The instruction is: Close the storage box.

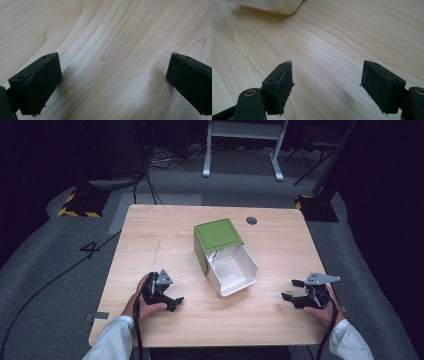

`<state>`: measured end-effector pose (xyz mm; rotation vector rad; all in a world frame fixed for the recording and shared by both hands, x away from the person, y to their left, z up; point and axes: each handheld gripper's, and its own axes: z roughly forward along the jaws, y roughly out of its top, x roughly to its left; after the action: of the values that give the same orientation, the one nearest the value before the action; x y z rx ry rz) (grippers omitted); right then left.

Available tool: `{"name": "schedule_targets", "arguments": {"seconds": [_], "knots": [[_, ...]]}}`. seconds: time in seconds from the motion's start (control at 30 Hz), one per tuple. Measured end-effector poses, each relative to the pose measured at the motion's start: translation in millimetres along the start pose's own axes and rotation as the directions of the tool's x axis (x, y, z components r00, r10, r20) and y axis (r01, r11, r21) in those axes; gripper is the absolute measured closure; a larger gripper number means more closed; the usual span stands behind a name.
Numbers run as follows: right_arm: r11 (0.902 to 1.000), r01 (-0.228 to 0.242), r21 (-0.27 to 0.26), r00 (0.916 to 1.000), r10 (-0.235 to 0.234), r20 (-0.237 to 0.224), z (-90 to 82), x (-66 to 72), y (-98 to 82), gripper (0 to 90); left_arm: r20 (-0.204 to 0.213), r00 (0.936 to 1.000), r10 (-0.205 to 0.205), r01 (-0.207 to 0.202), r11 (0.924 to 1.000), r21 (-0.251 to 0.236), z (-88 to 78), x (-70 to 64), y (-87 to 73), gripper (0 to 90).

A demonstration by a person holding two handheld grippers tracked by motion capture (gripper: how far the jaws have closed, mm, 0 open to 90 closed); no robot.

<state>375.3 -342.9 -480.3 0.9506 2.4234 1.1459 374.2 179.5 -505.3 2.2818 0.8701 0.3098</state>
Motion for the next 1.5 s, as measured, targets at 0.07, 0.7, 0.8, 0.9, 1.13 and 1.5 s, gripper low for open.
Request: {"name": "schedule_targets", "arguments": {"seconds": [0.07,0.7,0.8,0.9,1.13,1.5], "knots": [[0.9998,0.007,-0.018,0.9999,-0.008,-0.014,-1.2,3.4,3.1,26.0,0.0,1.0,0.0,0.0,1.0,0.0,0.0,0.0,0.0,0.4],[0.9925,0.095,-0.078,0.9883,-0.103,-0.112,4.4,41.5,37.3,29.7,0.0,1.0,0.0,0.0,1.0,0.0,0.0,0.0,0.0,0.4],[0.9914,0.099,-0.086,0.9843,-0.11,-0.138,6.6,46.4,42.1,29.4,0.0,1.0,-0.001,0.001,1.0,0.0,0.0,0.0,0.0,0.4],[0.99,0.106,-0.093,0.9825,-0.119,-0.143,7.3,49.8,45.8,29.5,0.0,1.0,0.0,0.0,1.0,0.0,0.0,0.0,0.0,0.4],[0.9814,0.144,-0.127,0.9732,-0.164,-0.161,7.5,69.1,58.8,34.7,0.0,1.0,0.0,0.0,1.0,0.0,0.0,0.0,0.0,0.4],[0.9742,0.189,-0.124,0.9585,-0.21,-0.193,17.9,84.1,69.5,44.2,0.0,1.0,0.0,0.0,1.0,0.0,0.0,0.0,0.0,0.4]]}}
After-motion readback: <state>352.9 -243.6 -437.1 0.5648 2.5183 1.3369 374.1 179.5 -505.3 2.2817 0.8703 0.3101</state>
